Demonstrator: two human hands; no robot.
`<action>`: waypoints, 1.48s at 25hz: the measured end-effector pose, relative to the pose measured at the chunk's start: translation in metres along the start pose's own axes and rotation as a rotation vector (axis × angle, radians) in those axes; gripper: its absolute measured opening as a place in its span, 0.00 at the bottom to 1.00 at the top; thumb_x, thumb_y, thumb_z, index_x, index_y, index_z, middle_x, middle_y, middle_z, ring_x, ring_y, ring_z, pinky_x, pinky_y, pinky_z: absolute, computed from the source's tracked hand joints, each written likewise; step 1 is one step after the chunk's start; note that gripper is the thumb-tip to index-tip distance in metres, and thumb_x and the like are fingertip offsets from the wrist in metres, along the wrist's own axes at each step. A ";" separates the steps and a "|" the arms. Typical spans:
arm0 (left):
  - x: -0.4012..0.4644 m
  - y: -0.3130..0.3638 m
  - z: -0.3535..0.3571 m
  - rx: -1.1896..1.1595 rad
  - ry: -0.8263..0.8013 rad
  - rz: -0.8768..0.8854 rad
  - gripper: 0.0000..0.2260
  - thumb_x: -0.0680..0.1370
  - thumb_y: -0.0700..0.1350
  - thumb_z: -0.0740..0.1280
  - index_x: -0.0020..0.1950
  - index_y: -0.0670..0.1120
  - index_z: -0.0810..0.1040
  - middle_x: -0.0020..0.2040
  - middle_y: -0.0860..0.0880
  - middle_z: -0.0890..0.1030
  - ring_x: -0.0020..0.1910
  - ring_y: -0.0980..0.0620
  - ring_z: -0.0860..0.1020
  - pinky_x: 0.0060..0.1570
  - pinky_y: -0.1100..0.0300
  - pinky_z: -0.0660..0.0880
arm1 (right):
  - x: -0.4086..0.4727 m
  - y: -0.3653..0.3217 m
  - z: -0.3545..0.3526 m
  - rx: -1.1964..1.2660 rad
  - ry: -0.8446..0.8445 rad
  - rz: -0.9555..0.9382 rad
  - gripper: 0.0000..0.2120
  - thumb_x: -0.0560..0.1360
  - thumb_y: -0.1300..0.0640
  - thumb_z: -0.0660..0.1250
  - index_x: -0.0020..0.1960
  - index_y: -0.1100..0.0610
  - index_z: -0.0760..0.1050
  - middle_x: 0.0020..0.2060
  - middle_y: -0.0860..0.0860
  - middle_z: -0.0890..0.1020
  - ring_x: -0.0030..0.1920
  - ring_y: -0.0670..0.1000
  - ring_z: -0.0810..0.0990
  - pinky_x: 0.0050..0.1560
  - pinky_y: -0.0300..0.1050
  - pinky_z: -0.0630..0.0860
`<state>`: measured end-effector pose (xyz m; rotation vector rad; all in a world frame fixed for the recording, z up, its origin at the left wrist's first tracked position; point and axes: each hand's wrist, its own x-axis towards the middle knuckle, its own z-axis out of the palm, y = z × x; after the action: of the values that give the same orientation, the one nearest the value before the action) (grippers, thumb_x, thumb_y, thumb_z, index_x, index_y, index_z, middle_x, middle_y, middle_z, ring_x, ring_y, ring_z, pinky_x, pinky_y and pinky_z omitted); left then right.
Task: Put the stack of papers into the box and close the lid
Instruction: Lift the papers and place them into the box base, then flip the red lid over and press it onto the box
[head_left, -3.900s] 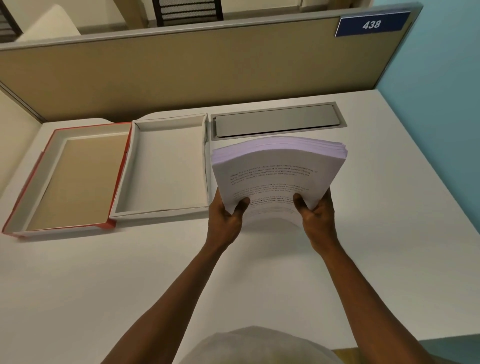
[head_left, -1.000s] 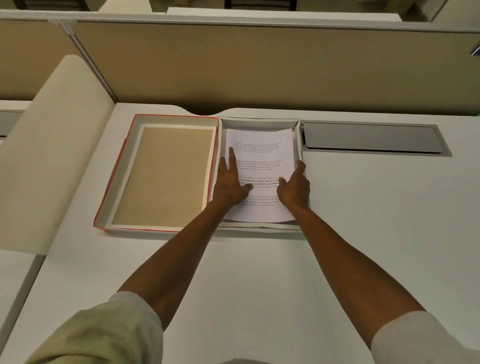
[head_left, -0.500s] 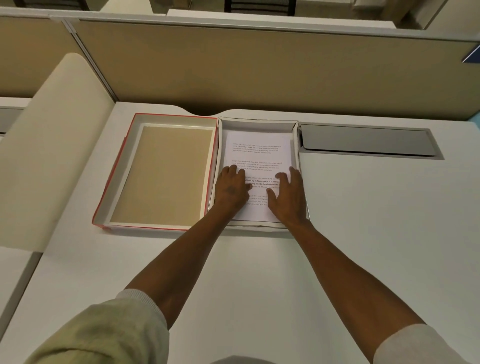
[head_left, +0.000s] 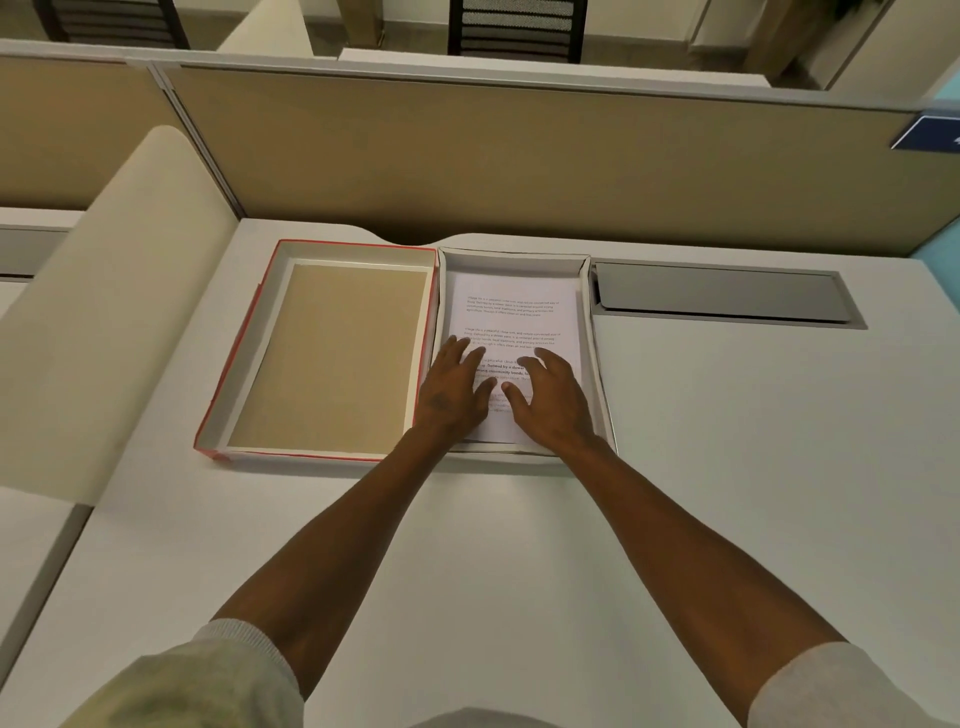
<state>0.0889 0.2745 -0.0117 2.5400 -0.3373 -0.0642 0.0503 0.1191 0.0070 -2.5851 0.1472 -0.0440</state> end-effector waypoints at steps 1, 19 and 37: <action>-0.003 -0.004 -0.004 -0.024 0.032 -0.013 0.25 0.82 0.54 0.64 0.77 0.46 0.69 0.80 0.45 0.65 0.80 0.43 0.60 0.78 0.45 0.60 | 0.000 -0.007 0.004 0.016 -0.003 -0.013 0.26 0.78 0.44 0.67 0.72 0.55 0.71 0.74 0.55 0.70 0.74 0.56 0.67 0.72 0.52 0.67; -0.056 -0.136 -0.090 0.057 0.182 -0.369 0.25 0.81 0.53 0.66 0.76 0.45 0.70 0.78 0.42 0.67 0.79 0.41 0.62 0.76 0.44 0.64 | -0.028 -0.103 0.078 -0.293 -0.369 -0.364 0.33 0.81 0.40 0.57 0.81 0.53 0.54 0.82 0.55 0.50 0.81 0.56 0.45 0.78 0.57 0.48; -0.079 -0.203 -0.153 0.000 0.242 -0.794 0.19 0.73 0.38 0.68 0.65 0.39 0.75 0.61 0.36 0.80 0.60 0.34 0.79 0.59 0.45 0.77 | -0.033 -0.103 0.081 -0.451 -0.448 -0.328 0.29 0.83 0.39 0.47 0.80 0.51 0.56 0.81 0.56 0.43 0.81 0.54 0.38 0.77 0.62 0.43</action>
<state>0.0769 0.5401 0.0026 2.4851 0.7674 -0.0554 0.0328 0.2523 -0.0083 -2.9558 -0.4828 0.4969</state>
